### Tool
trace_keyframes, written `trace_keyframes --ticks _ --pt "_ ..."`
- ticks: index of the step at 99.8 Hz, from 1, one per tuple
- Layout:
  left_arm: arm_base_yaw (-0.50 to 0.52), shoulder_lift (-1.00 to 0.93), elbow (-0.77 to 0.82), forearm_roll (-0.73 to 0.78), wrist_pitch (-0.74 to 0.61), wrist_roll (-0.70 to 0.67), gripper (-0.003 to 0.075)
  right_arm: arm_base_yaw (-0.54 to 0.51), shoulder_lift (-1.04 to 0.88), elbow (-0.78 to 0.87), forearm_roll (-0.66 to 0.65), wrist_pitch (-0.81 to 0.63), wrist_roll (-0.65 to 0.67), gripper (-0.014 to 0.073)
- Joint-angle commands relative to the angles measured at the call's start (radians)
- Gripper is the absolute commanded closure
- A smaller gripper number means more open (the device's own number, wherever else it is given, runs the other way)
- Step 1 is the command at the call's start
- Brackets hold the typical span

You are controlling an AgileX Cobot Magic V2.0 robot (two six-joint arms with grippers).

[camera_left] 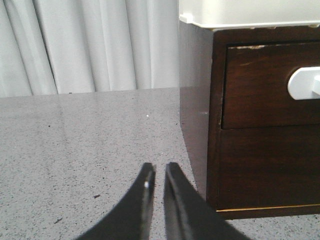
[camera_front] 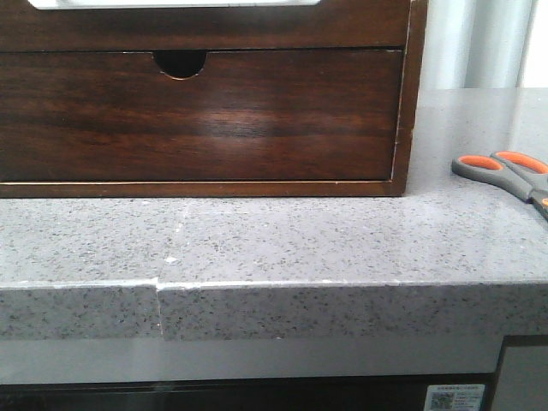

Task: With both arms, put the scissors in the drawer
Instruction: 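Move the left gripper toward the white handle of the wooden drawer, then grasp the white drawer handle with the left gripper and pull outward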

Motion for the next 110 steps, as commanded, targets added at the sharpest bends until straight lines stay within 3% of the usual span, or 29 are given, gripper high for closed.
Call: trace_keyframes --ticks 1,9,16,30,66,110 --pt "-0.001 0.038 -0.037 -0.002 -0.123 -0.003 0.0517 -0.007 0.017 -0.035 0.005 -0.025 -0.003 0.0635" --pt "-0.001 0.059 -0.037 -0.002 -0.202 -0.003 0.0370 -0.007 0.017 -0.035 0.005 0.013 -0.003 0.0635" --pt "-0.001 0.078 -0.037 0.008 -0.281 -0.003 0.0319 -0.007 0.017 -0.035 0.005 0.011 -0.003 0.0635" --pt "-0.020 0.120 -0.037 0.203 -0.351 -0.003 0.0319 -0.007 0.017 -0.035 0.005 0.010 -0.003 0.0635" --pt "-0.177 0.231 -0.091 0.779 -0.398 -0.003 0.0319 -0.007 0.017 -0.035 0.005 0.008 -0.003 0.0635" --pt "-0.268 0.455 -0.261 0.990 -0.362 0.005 0.0321 -0.007 0.017 -0.035 0.005 0.006 -0.003 0.0635"
